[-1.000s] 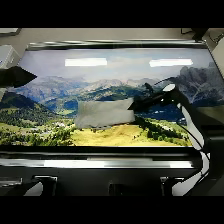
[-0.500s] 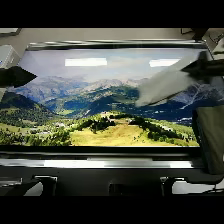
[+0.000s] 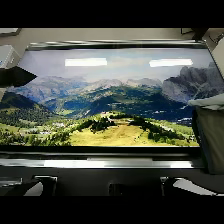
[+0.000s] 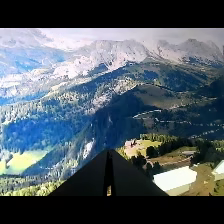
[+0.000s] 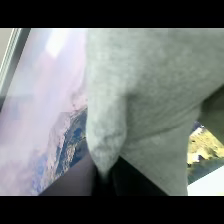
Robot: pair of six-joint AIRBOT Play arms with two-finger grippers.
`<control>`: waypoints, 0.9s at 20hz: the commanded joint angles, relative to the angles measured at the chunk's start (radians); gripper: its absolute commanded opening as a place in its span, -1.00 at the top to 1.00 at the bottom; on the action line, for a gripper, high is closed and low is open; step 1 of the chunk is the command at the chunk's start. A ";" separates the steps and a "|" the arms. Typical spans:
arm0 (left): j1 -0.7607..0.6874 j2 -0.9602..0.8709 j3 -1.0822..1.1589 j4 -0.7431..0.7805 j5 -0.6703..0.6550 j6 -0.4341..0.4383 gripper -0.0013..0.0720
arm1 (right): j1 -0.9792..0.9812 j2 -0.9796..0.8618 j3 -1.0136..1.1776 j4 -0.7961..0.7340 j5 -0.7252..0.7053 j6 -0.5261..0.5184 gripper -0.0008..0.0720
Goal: Fold the clothes and pants, and hang the long-sleeved shirts on hangers.
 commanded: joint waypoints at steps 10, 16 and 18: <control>0.001 0.001 0.000 0.000 0.000 0.029 0.91 | -0.156 0.198 -0.507 -0.696 0.069 -0.071 0.89; 0.001 0.001 0.000 0.000 0.000 0.028 0.91 | -0.156 0.266 -0.879 -0.757 -0.094 -0.076 0.88; 0.001 0.001 0.000 0.000 0.000 0.007 0.91 | -0.156 0.266 -0.898 -0.760 -0.129 -0.083 0.23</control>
